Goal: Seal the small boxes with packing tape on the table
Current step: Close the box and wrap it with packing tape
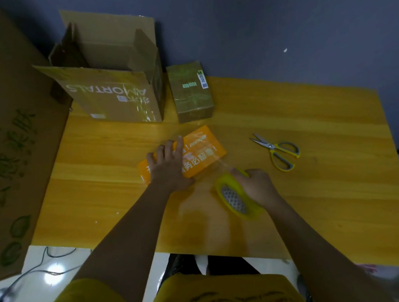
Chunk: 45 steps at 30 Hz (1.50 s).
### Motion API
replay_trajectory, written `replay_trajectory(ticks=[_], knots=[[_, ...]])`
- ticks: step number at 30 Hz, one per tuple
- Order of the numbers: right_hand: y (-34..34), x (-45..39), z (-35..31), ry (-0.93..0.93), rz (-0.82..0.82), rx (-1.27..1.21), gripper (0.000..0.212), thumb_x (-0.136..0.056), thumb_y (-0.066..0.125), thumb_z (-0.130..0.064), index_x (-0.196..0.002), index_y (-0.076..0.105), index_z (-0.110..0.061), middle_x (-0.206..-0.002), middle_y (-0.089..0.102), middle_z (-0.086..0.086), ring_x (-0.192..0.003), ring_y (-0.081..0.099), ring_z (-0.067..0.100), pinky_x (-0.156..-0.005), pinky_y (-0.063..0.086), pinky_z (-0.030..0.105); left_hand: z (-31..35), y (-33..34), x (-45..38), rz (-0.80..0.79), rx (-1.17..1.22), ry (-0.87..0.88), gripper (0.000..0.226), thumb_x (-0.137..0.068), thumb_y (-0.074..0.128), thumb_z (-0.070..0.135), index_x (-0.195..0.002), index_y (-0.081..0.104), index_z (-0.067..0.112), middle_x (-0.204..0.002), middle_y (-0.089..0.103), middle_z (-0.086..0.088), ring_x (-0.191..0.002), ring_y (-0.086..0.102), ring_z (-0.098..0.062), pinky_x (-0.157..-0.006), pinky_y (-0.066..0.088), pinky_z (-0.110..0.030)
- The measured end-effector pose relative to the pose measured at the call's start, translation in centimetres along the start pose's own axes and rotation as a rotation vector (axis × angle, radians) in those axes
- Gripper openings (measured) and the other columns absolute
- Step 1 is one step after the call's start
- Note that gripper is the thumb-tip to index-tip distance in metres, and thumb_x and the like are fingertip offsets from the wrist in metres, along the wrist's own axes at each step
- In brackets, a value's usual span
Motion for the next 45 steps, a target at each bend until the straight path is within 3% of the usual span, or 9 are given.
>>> replay_trajectory(ticks=[8, 14, 19, 22, 27, 30, 32, 36, 45], knots=[[1.6, -1.2, 1.1, 0.07, -0.011, 0.103, 0.054, -0.092, 0.048, -0.061, -0.093, 0.064, -0.009, -0.083, 0.06, 0.012, -0.082, 0.059, 0.032, -0.063, 0.038, 0.036, 0.1, -0.2, -0.1, 0.0, 0.019, 0.013, 0.126, -0.065, 0.063, 0.076, -0.151, -0.012, 0.022, -0.155, 0.01, -0.006, -0.141, 0.016, -0.031, -0.109, 0.019, -0.052], [0.5, -1.4, -0.6, 0.047, 0.047, 0.179, 0.064, -0.094, 0.043, -0.06, -0.11, 0.063, -0.002, -0.078, 0.059, 0.009, -0.078, 0.059, 0.029, -0.059, 0.039, 0.031, -0.2, -0.3, -0.2, -0.122, 0.177, 0.015, 0.123, -0.067, 0.065, 0.073, -0.152, -0.009, 0.023, -0.156, 0.013, -0.008, -0.138, 0.02, -0.036, -0.106, 0.023, -0.053], [-1.0, -1.9, -4.2, 0.031, -0.047, 0.279, 0.054, -0.095, 0.043, -0.059, -0.069, 0.046, -0.012, -0.067, 0.044, 0.004, -0.061, 0.048, 0.023, -0.055, 0.034, 0.031, -1.4, 0.4, -1.6, -0.394, 0.484, 0.058, 0.123, -0.061, 0.065, 0.075, -0.153, -0.003, 0.03, -0.16, 0.012, -0.001, -0.144, 0.019, -0.031, -0.113, 0.024, -0.05], [-1.4, -2.5, -7.7, 0.005, -0.112, 0.337, 0.051, -0.095, 0.045, -0.058, -0.069, 0.042, -0.015, -0.066, 0.043, 0.002, -0.058, 0.044, 0.018, -0.053, 0.034, 0.031, -2.5, 0.2, -2.6, -0.457, 0.747, 0.028, 0.105, -0.073, 0.067, 0.066, -0.154, 0.013, 0.029, -0.159, 0.018, 0.003, -0.142, 0.027, -0.022, -0.113, 0.03, -0.04], [-2.9, -2.6, -11.5, -0.142, -0.045, 0.061, 0.063, -0.074, 0.063, -0.071, -0.084, 0.067, -0.009, -0.083, 0.067, 0.005, -0.076, 0.063, 0.02, -0.067, 0.051, 0.038, -4.8, -2.4, -3.8, -0.137, 0.443, 0.01, 0.063, -0.09, 0.046, 0.061, -0.14, 0.048, 0.022, -0.137, 0.038, -0.012, -0.131, 0.032, -0.033, -0.106, 0.031, -0.043], [-3.0, -1.5, -12.3, -0.3, 0.004, -0.101, 0.046, -0.073, 0.07, -0.063, -0.095, 0.066, -0.023, -0.088, 0.068, -0.007, -0.083, 0.064, 0.012, -0.07, 0.051, 0.035, -3.7, -4.6, -2.9, 0.066, 0.222, -0.033, 0.048, -0.099, 0.041, 0.044, -0.138, 0.043, 0.016, -0.13, 0.043, -0.016, -0.122, 0.038, -0.036, -0.092, 0.041, -0.047], [-2.7, -1.0, -12.4, -0.363, 0.056, -0.114, 0.056, -0.072, 0.076, -0.057, -0.116, 0.054, -0.03, -0.099, 0.061, -0.014, -0.09, 0.059, 0.01, -0.073, 0.05, 0.033, -2.3, -4.4, -2.1, 0.119, 0.154, -0.048, 0.055, -0.1, 0.04, 0.042, -0.144, 0.03, 0.011, -0.137, 0.041, -0.017, -0.124, 0.04, -0.037, -0.098, 0.039, -0.048], [-2.3, -0.9, -13.4, -0.503, 0.138, -0.064, 0.066, -0.075, 0.078, -0.039, -0.129, 0.041, -0.034, -0.11, 0.053, -0.015, -0.1, 0.057, 0.013, -0.075, 0.048, 0.032, -1.7, -0.5, -1.0, 0.027, 0.125, -0.057, 0.125, -0.069, 0.056, 0.078, -0.152, -0.008, 0.009, -0.16, 0.0, -0.016, -0.147, 0.004, -0.033, -0.115, -0.002, -0.054], [0.8, -0.8, -3.9, -0.105, -0.02, 0.353, 0.048, -0.083, 0.063, -0.051, -0.115, 0.049, -0.018, -0.094, 0.064, 0.007, -0.093, 0.063, 0.033, -0.063, 0.044, 0.035, -2.9, -0.5, -2.7, -0.02, 0.098, -0.06, 0.129, -0.064, 0.06, 0.08, -0.151, -0.012, 0.017, -0.155, 0.007, -0.01, -0.142, 0.013, -0.033, -0.111, 0.016, -0.054]])
Point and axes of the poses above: each hand's wrist, its own x-axis away from the middle knuckle, its own y-axis out of the palm, z = x × y, the point moved 9 cm from there along -x, towards the middle knuckle
